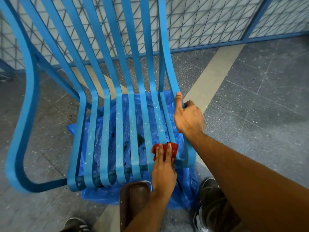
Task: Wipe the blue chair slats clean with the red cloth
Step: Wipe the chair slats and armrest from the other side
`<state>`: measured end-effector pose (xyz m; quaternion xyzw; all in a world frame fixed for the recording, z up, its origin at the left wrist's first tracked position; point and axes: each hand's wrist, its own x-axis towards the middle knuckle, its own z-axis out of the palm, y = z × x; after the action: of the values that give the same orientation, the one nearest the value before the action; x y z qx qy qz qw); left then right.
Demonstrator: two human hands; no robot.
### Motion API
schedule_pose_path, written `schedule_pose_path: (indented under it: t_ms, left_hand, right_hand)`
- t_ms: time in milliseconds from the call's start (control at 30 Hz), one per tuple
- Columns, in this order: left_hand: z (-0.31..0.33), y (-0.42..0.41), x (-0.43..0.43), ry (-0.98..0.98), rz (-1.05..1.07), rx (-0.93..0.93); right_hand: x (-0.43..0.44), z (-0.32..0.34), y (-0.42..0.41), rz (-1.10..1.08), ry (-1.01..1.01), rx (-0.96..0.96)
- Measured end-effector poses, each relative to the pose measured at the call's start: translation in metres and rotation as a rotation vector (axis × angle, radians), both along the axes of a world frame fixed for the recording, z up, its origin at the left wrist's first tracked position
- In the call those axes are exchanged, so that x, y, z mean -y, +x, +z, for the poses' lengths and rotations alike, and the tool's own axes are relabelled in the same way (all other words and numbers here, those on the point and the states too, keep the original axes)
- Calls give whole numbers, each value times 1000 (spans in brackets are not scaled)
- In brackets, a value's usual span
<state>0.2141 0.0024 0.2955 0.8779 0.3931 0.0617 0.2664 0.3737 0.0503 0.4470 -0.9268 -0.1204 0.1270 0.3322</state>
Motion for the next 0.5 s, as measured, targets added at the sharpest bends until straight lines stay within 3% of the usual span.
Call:
schedule_pose_path:
  t_ms: [233, 367, 500]
  left_hand:
    - [31, 48, -65, -138, 168, -10]
    - [56, 63, -95, -185, 389, 135]
    - [58, 56, -84, -159, 379, 243]
  right_hand:
    - [1, 4, -2, 0, -3, -5]
    - [1, 5, -3, -1, -12, -13]
    - [1, 5, -1, 12, -23, -22]
